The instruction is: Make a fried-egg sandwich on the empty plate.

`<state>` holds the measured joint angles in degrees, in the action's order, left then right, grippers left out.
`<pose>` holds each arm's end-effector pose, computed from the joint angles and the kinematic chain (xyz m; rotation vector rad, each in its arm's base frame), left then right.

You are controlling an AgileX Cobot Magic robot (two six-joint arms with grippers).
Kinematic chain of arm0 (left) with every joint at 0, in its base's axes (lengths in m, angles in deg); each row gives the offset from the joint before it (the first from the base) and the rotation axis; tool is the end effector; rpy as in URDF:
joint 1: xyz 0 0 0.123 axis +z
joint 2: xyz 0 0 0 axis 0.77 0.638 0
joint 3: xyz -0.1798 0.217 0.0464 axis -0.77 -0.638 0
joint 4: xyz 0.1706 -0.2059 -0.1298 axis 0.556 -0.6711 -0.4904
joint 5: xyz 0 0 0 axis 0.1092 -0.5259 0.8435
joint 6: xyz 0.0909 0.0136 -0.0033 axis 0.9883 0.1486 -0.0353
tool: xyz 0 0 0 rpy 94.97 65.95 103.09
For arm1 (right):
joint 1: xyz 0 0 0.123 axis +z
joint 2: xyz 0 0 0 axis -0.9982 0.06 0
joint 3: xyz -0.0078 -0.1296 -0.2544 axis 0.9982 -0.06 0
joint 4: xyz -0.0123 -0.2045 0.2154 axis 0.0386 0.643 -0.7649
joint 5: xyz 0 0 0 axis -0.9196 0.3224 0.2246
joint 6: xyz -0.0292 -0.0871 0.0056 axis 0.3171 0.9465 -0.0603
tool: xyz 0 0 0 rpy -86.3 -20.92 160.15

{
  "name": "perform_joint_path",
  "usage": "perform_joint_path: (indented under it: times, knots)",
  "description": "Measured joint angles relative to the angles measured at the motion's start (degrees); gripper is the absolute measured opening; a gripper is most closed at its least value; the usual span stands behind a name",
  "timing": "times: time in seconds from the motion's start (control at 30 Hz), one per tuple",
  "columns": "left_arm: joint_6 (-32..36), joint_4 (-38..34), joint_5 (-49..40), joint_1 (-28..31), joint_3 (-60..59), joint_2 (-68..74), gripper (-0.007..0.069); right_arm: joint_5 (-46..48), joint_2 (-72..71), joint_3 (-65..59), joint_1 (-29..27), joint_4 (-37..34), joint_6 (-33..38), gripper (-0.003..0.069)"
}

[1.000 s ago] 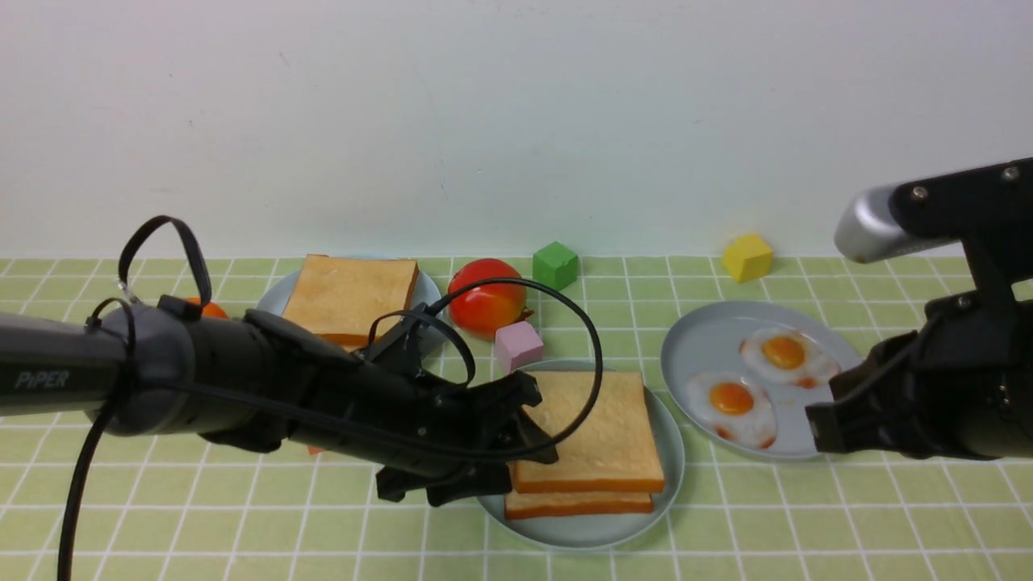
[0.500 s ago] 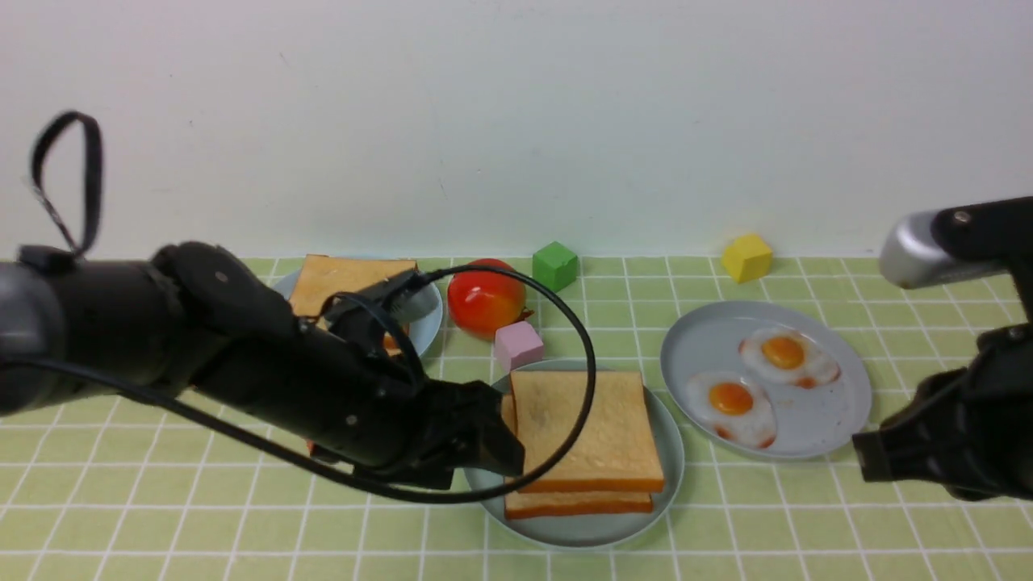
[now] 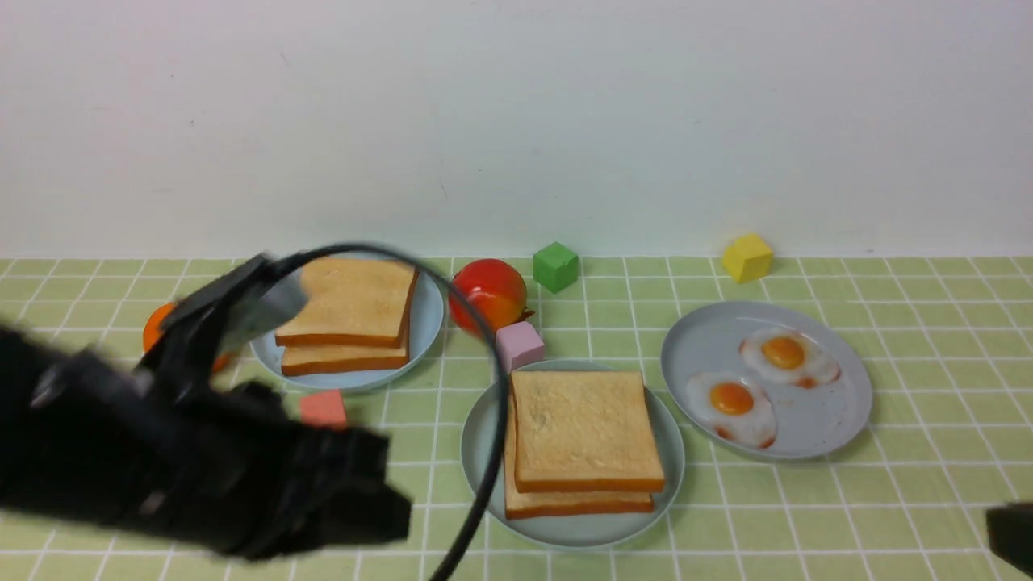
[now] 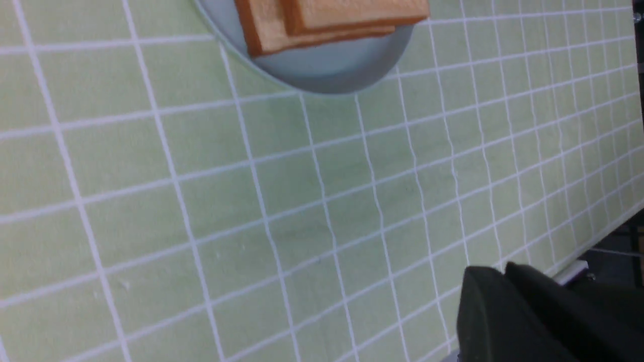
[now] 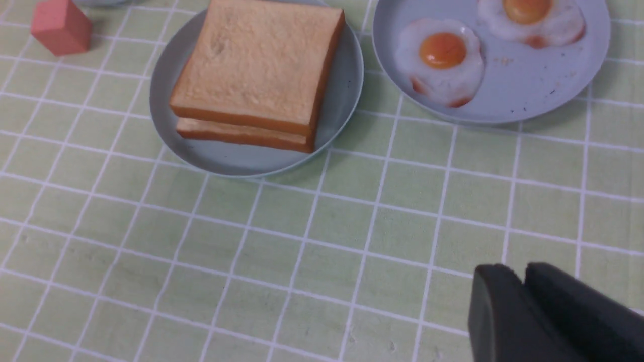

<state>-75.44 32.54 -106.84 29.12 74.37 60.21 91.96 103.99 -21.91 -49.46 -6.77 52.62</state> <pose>0.2095 -0.1287 0.2673 0.0933 2.5657 -0.9653 0.1286 0.0785 0.2932 -0.2578 2.2455 0.3500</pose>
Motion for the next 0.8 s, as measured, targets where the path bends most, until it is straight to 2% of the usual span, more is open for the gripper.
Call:
perform_joint_path:
  times: [0.03,0.13,0.2,0.5,0.8]
  knots:
    - [-1.72,0.00,-0.29,0.00,-2.82,-4.67,-0.0013,-0.41,-5.43,-2.48,0.00,-0.67,0.44,0.0067]
    - [-4.41,0.19,-1.01,0.00,-8.58,-13.44,-0.0013,-0.41,-12.95,-6.28,0.00,-1.48,1.39,0.0001]
    - [-6.10,0.51,-1.27,0.00,-11.92,-19.05,-0.0013,-0.34,-17.55,-8.10,0.00,-1.70,2.66,-0.0011]
    - [-6.10,1.68,-0.96,0.00,-16.28,-36.27,-0.0013,-0.43,-26.09,-9.38,0.00,1.29,3.62,-0.0008]
    - [-6.10,1.72,-0.96,0.00,-16.28,-38.47,-0.0013,-0.46,-26.09,-9.38,0.00,1.81,3.78,-0.0004]
